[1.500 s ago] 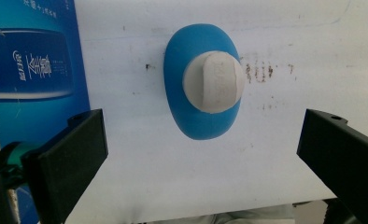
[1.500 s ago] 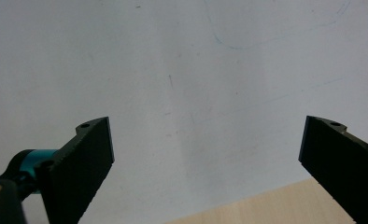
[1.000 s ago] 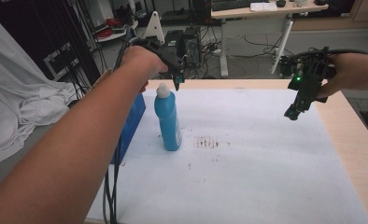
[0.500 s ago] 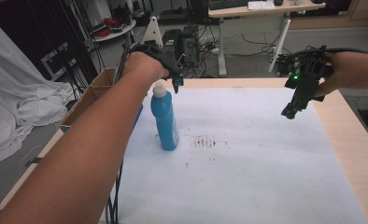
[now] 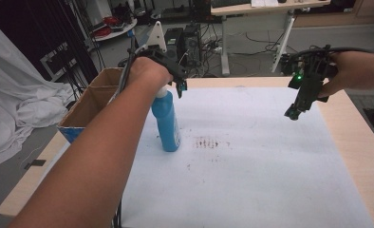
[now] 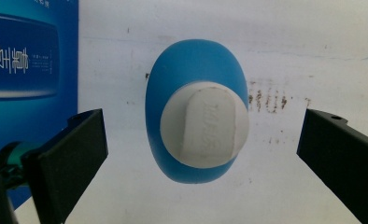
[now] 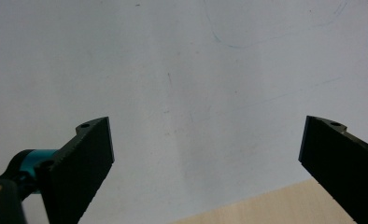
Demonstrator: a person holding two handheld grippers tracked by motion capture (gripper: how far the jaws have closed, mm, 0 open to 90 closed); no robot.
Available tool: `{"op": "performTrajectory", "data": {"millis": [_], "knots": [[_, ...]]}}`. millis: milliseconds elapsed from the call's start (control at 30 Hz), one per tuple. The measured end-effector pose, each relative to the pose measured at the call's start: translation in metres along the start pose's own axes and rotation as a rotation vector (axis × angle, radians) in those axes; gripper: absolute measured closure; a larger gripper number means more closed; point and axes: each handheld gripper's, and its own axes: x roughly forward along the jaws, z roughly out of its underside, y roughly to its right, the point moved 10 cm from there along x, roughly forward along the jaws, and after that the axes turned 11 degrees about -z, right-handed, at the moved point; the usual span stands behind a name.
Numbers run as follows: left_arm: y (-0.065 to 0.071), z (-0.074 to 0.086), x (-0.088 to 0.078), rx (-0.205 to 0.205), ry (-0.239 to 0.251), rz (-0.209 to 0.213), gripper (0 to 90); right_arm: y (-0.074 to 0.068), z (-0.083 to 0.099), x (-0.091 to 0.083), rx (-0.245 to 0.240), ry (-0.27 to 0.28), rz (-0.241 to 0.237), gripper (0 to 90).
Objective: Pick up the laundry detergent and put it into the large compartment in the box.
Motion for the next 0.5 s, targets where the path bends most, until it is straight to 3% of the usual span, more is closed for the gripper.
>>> {"op": "performTrajectory", "data": {"millis": [500], "knots": [[0.004,0.001,0.015,-0.010,-0.002,-0.001,1.8,0.000,0.002,0.003,0.001,-0.004,-0.004,2.3]]}}
